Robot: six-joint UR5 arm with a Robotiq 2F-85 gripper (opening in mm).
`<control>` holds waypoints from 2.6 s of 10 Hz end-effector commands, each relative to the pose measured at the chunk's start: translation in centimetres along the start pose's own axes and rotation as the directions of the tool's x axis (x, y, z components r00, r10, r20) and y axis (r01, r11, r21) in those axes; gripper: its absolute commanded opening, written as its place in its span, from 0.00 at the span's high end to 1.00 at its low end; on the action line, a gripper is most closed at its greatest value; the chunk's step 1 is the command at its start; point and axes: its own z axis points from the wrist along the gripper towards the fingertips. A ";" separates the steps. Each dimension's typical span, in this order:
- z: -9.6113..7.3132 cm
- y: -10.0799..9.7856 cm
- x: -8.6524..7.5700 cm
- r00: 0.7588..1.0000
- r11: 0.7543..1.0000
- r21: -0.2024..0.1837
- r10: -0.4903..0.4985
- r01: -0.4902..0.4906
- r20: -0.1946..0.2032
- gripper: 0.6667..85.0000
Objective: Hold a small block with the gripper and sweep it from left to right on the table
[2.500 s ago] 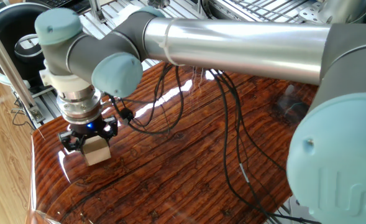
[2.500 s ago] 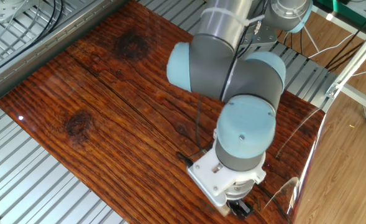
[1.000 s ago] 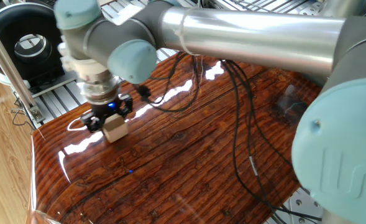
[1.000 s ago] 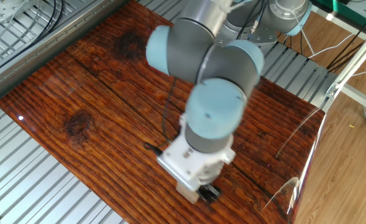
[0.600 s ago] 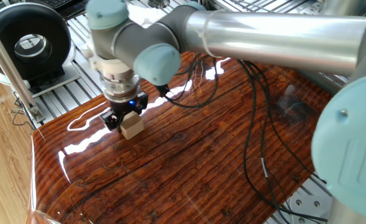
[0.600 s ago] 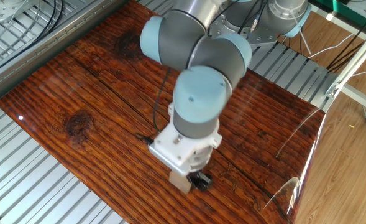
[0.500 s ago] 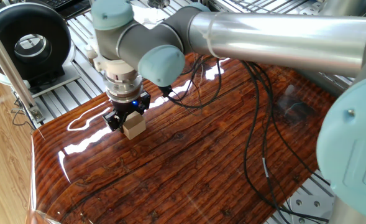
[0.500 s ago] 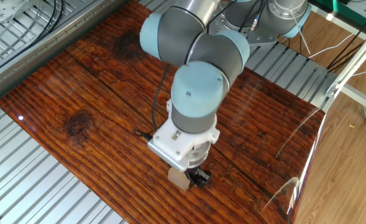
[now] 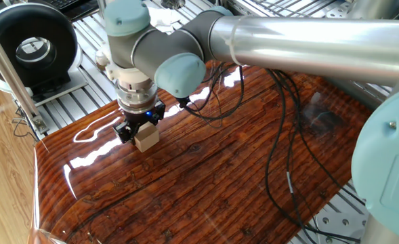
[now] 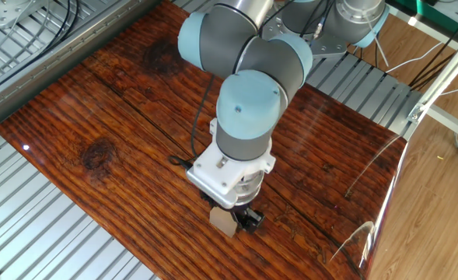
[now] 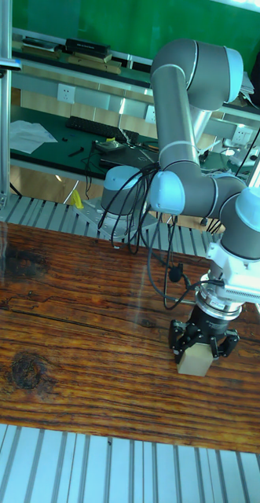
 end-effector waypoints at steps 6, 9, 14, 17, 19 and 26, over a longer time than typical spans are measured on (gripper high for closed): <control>0.9 -0.4 0.3 1.000 1.000 0.004 0.011 -0.011 -0.012 1.00; -0.1 0.0 0.6 0.999 1.000 -0.024 0.012 -0.013 -0.040 1.00; 0.6 -0.8 0.8 0.999 1.000 -0.019 0.001 -0.002 -0.049 1.00; 0.7 -0.6 0.8 0.999 1.000 -0.022 0.003 -0.004 -0.048 1.00; 0.1 -0.7 0.9 0.999 0.999 -0.034 0.000 -0.001 -0.054 1.00; 0.4 -0.6 0.8 0.998 1.000 -0.021 0.007 -0.008 -0.057 1.00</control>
